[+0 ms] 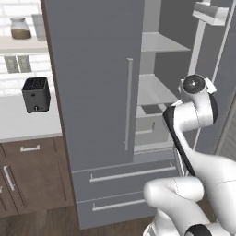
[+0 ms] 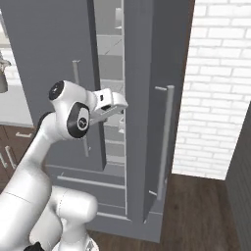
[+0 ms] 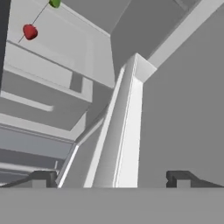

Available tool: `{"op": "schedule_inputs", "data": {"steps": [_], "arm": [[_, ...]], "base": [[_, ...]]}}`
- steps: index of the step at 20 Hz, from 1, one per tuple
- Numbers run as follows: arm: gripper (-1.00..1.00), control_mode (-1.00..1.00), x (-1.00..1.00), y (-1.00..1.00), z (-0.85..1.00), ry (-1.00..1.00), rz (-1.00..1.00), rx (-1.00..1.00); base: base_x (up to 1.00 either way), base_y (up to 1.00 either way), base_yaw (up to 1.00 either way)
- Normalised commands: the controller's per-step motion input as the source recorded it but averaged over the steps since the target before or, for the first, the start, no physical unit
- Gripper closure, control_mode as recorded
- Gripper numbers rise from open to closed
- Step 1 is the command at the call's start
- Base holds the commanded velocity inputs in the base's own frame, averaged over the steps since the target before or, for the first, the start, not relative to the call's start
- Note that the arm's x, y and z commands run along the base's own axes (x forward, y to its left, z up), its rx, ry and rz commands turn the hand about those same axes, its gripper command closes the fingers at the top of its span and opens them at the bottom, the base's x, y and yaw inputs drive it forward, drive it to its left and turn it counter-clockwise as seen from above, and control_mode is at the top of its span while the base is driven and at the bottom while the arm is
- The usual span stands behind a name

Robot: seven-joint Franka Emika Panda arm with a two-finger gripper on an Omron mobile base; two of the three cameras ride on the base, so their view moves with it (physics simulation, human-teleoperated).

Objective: Take the strawberry from the fridge and place it on top of the pancake, located on the dining counter.

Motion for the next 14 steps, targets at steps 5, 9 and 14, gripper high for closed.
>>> {"op": "schedule_inputs", "data": {"steps": [5,9,14], "arm": [[-1.00,-1.00,-0.05,-0.89,0.00,0.00,0.00,0.00],[-1.00,-1.00,0.00,-0.79,0.00,0.00,0.05,0.00],[-1.00,-1.00,0.00,-0.60,0.00,0.00,0.06,0.00]], "base": [[0.00,0.00,0.00],[0.00,0.00,0.00],[0.00,0.00,0.00]]}}
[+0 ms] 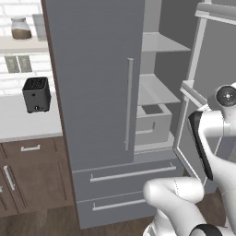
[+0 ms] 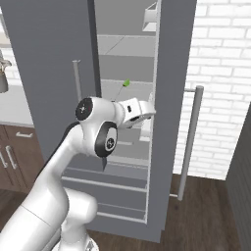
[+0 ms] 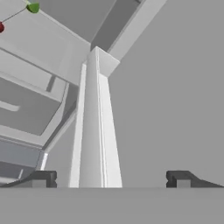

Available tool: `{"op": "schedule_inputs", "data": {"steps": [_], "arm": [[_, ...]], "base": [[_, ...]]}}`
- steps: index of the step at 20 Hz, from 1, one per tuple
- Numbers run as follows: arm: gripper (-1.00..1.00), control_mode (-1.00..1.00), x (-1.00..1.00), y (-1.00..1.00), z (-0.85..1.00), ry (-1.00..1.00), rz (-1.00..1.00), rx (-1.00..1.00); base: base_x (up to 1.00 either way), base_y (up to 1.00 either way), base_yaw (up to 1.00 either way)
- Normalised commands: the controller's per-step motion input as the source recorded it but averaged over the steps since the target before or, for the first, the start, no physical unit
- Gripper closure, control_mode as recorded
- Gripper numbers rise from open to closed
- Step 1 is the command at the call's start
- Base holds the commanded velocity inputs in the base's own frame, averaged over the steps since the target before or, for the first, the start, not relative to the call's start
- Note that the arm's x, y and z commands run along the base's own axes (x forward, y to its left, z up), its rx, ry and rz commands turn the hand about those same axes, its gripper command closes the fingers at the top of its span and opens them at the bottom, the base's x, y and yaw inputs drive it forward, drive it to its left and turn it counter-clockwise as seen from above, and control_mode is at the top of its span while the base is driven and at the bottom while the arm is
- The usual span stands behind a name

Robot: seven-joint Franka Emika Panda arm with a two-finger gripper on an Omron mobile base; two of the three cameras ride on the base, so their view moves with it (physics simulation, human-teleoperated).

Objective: Take the strawberry from the fridge and place it on top of the pancake, located on the dining counter.

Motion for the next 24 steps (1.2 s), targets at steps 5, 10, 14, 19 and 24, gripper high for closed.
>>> {"op": "schedule_inputs", "data": {"steps": [5,10,14,19,24], "arm": [[-1.00,-1.00,-0.03,-0.27,0.00,0.00,0.05,0.00],[-1.00,-1.00,-0.25,0.31,0.11,0.03,0.01,0.00],[-1.00,-1.00,-0.05,0.88,0.03,0.10,0.00,0.00],[-1.00,-1.00,-0.23,0.87,-0.12,0.11,0.08,0.00],[-1.00,-1.00,-0.07,0.84,-0.37,0.01,0.06,0.07]], "base": [[0.00,0.00,0.00],[0.00,0.00,0.00],[0.00,0.00,0.00],[0.00,0.00,0.00],[0.00,0.00,0.00]]}}
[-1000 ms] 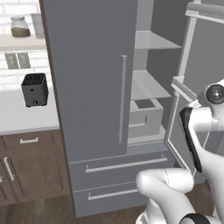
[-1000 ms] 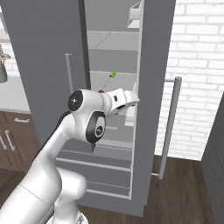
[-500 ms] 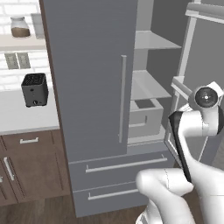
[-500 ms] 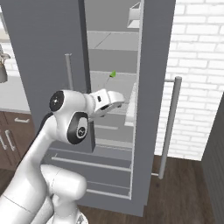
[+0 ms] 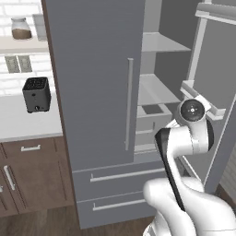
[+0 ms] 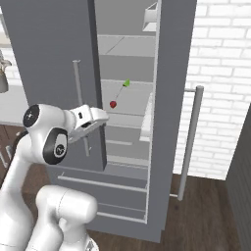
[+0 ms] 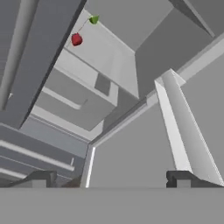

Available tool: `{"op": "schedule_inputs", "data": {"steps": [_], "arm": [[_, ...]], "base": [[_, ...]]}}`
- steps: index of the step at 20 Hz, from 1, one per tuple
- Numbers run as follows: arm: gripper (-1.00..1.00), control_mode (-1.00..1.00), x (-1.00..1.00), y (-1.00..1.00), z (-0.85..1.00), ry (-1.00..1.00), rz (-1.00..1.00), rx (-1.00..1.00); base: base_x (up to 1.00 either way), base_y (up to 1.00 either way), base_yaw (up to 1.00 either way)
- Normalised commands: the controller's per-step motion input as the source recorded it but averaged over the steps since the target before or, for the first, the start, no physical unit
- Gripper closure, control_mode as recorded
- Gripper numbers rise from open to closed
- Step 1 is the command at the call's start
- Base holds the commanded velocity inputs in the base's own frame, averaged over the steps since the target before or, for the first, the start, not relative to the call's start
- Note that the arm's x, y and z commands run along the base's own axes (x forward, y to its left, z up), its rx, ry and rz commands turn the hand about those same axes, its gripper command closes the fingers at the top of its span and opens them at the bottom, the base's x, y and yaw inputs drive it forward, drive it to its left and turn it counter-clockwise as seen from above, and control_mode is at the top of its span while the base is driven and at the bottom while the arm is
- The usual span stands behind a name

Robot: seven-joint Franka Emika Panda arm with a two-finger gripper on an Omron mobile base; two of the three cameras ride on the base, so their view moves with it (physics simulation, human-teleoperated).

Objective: Take the strawberry from the fridge and place it on top of the pancake, located on the dining counter.

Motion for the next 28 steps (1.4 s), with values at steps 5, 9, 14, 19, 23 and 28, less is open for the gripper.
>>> {"op": "schedule_inputs", "data": {"steps": [5,9,14,19,23,28], "arm": [[-1.00,-1.00,0.00,0.79,-0.28,0.00,0.00,0.24],[-1.00,-1.00,0.27,0.72,0.00,0.00,0.00,0.27],[-1.00,-1.00,0.36,0.36,0.08,0.01,0.00,0.24],[-1.00,-1.00,0.39,0.27,0.08,0.00,0.00,0.17],[-1.00,-1.00,0.18,0.06,0.15,0.00,-0.07,0.04],[-1.00,-1.00,0.15,0.01,0.13,-0.01,-0.11,0.00]], "base": [[0.00,0.00,0.00],[0.00,0.00,0.00],[0.00,0.00,0.00],[0.00,0.00,0.00],[0.00,0.00,0.00],[0.00,0.00,0.00]]}}
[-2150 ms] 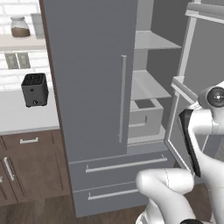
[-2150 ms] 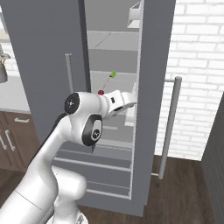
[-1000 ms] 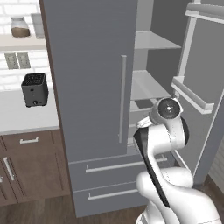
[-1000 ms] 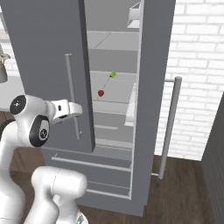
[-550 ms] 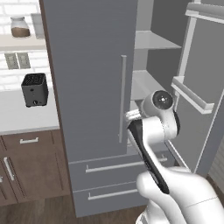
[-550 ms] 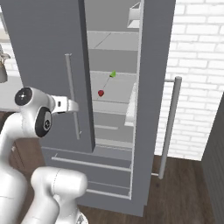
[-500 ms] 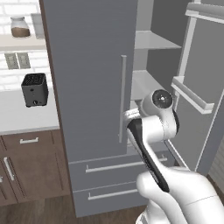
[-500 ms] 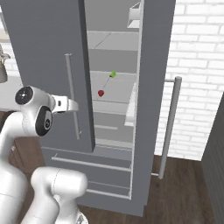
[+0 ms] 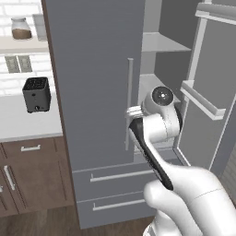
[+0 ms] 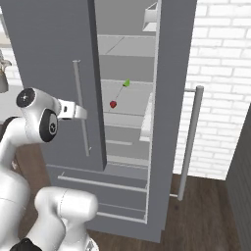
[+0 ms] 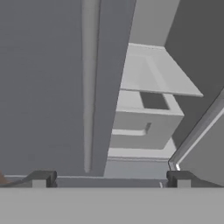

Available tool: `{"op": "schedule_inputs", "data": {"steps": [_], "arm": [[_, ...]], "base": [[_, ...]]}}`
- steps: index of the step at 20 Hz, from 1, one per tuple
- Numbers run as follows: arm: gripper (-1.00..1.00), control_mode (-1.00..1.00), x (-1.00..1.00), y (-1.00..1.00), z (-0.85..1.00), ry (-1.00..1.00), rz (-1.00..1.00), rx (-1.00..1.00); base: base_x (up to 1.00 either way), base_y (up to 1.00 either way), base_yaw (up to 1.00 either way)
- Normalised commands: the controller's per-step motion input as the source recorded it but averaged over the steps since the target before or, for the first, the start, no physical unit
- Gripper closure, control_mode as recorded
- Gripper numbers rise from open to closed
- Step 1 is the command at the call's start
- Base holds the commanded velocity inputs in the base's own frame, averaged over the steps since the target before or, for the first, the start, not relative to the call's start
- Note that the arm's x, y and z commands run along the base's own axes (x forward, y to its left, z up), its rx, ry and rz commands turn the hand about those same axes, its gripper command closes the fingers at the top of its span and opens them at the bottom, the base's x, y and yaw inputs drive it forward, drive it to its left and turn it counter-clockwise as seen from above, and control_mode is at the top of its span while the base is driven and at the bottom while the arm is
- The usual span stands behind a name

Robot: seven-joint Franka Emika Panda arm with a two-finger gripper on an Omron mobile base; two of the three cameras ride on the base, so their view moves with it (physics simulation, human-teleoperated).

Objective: Take the strawberry from the fridge and place it on top of the pancake, located on the dining counter.

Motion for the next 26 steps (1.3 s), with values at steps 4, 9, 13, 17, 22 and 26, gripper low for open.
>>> {"op": "schedule_inputs", "data": {"steps": [4,9,13,17,22,26], "arm": [[-1.00,-1.00,0.21,0.06,0.04,-0.01,-0.05,0.01],[-1.00,-1.00,0.35,0.07,0.00,-0.03,0.00,0.04],[-1.00,-1.00,0.35,0.15,0.00,-0.06,0.00,0.03],[-1.00,-1.00,0.37,0.14,0.00,-0.05,0.00,0.04],[-1.00,-1.00,0.37,0.01,0.00,-0.01,-0.01,0.09],[-1.00,-1.00,0.37,0.00,0.00,0.00,-0.01,0.10]], "base": [[0.00,0.00,0.00],[0.00,0.00,0.00],[0.00,0.00,0.00],[0.00,0.00,0.00],[0.00,0.00,0.00],[0.00,0.00,0.00]]}}
